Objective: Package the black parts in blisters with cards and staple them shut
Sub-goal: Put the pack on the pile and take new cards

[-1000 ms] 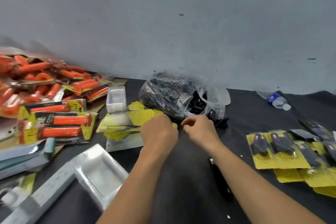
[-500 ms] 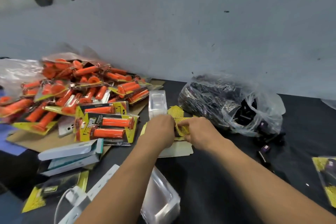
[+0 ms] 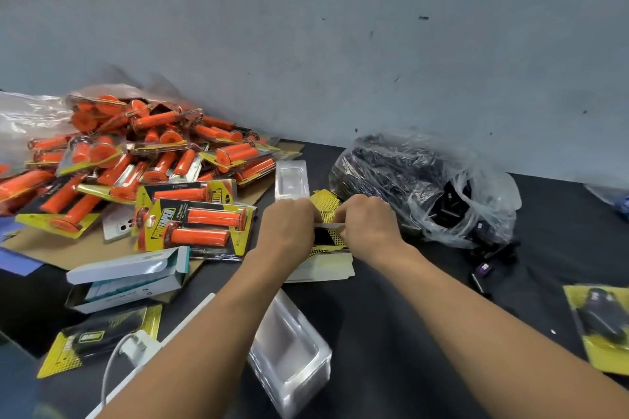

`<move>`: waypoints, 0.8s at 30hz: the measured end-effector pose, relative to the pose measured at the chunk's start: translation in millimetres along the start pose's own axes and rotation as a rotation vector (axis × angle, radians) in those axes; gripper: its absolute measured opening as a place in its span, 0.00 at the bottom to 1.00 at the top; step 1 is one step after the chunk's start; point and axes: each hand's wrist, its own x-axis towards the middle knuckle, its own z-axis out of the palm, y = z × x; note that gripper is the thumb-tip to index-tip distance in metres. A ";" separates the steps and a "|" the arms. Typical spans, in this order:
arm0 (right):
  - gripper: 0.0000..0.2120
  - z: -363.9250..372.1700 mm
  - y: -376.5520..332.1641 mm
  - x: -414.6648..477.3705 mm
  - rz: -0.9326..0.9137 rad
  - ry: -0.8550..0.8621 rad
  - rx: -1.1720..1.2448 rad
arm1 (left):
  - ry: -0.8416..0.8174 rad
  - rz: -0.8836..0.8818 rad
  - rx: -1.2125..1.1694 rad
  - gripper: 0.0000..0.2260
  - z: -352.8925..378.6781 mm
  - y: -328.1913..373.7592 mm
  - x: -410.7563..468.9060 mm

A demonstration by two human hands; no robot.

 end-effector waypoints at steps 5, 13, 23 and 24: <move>0.08 -4.6 21.5 -20.3 0.029 0.176 0.331 | 0.096 -0.025 -0.333 0.24 -3.9 -10.8 -18.0; 0.12 18.5 76.1 -125.4 -0.034 0.441 0.012 | 0.001 -0.403 -0.620 0.50 3.5 -71.0 -91.7; 0.11 19.3 28.0 -174.0 0.102 -0.182 0.258 | 0.011 -0.461 -0.706 0.06 7.3 -69.5 -120.8; 0.08 15.7 13.4 -174.4 0.118 -0.164 0.385 | 0.045 -0.446 -0.654 0.06 6.6 -68.5 -120.8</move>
